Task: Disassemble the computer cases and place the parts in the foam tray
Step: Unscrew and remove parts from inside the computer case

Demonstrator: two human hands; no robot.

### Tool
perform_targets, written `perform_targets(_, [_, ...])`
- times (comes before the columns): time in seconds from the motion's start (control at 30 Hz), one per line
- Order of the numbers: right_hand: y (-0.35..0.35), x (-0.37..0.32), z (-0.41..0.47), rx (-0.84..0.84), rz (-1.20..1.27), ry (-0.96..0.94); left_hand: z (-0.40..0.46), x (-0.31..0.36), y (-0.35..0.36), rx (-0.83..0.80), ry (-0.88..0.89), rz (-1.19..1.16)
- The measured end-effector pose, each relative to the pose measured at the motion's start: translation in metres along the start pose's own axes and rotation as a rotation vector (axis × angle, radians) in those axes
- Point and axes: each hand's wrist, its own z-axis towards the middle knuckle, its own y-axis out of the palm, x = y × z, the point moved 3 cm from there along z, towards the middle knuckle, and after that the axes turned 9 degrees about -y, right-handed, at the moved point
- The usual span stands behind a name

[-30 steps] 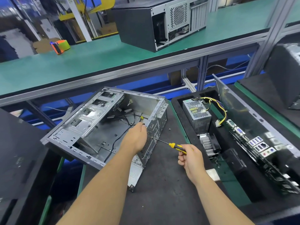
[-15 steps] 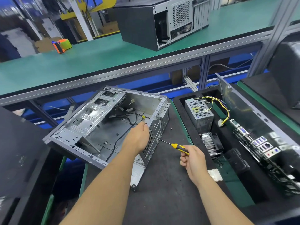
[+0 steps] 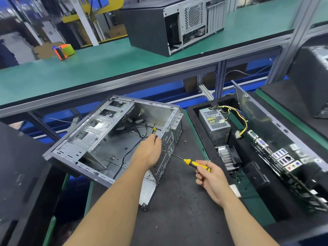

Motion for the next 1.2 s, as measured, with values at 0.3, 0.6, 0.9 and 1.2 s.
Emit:
perform_targets(0.3, [-0.003, 0.003, 0.0, -0.035, 0.051, 0.004, 0.003, -0.001, 0.002, 0.011, -0.007, 0.034])
perform_targets(0.6, [-0.004, 0.005, 0.003, -0.06, 0.087, 0.036, 0.004, -0.003, 0.003, 0.003, -0.01, 0.038])
perform_targets(0.9, [-0.011, 0.013, 0.011, 0.105, 0.142, 0.003, 0.006, -0.004, 0.005, 0.013, -0.008, 0.043])
perform_targets(1.2, [-0.005, 0.015, 0.012, 0.082, 0.07, 0.03, 0.007, -0.004, 0.005, 0.012, -0.008, 0.038])
